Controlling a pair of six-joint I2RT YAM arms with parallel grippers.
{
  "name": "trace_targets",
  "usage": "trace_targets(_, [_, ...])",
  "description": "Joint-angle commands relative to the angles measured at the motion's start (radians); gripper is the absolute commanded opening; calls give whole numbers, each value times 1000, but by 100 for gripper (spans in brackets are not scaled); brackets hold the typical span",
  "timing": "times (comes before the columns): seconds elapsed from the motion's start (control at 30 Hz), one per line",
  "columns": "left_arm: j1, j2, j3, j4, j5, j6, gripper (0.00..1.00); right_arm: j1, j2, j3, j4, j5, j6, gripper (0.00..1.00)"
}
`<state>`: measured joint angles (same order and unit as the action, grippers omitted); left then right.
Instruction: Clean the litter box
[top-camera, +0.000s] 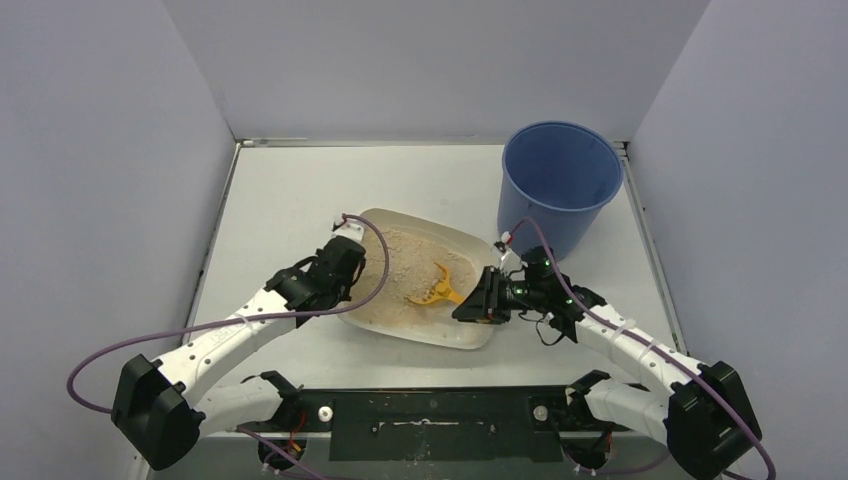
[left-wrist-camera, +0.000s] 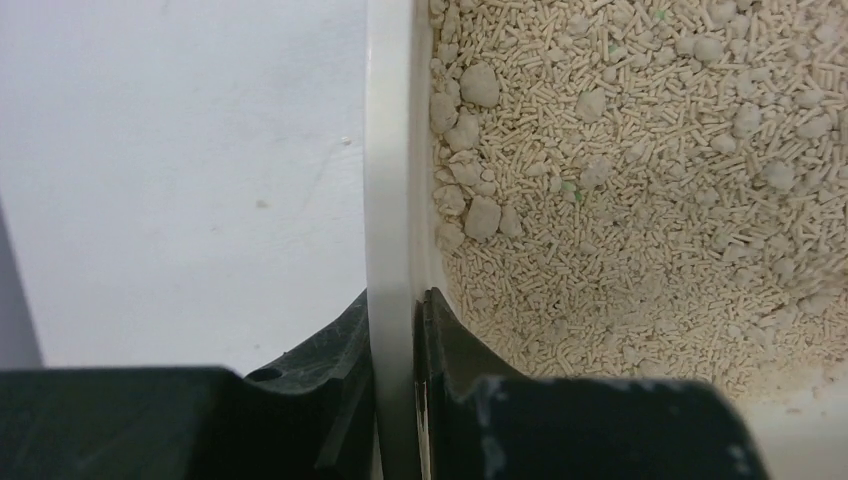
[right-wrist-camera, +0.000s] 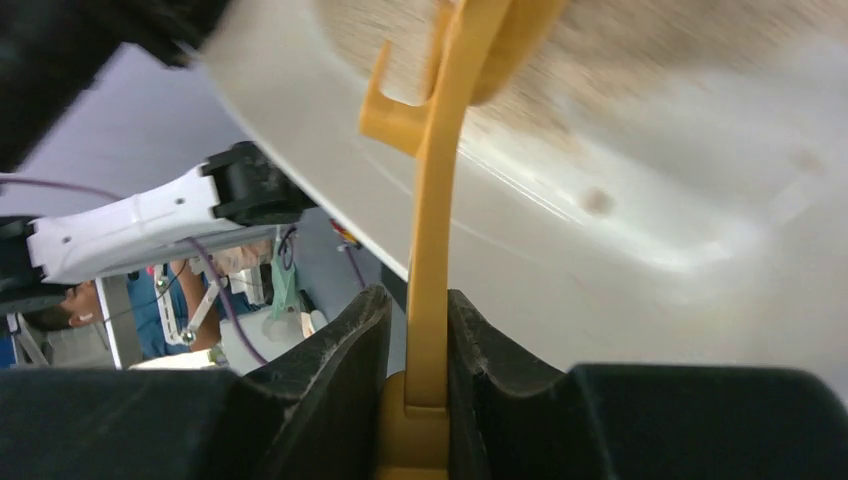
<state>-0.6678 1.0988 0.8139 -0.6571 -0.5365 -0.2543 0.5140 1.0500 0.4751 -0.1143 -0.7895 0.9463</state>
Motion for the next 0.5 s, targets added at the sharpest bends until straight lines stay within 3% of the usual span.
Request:
trace_targets(0.0, [-75, 6, 4, 138, 151, -10, 0, 24, -9, 158, -60, -32, -80, 0])
trace_targets(0.17, [-75, 2, 4, 139, 142, -11, 0, 24, -1, 194, -132, -17, -106, 0])
trace_targets(0.47, [-76, -4, 3, 139, 144, -11, 0, 23, -37, 117, -123, 7, -54, 0])
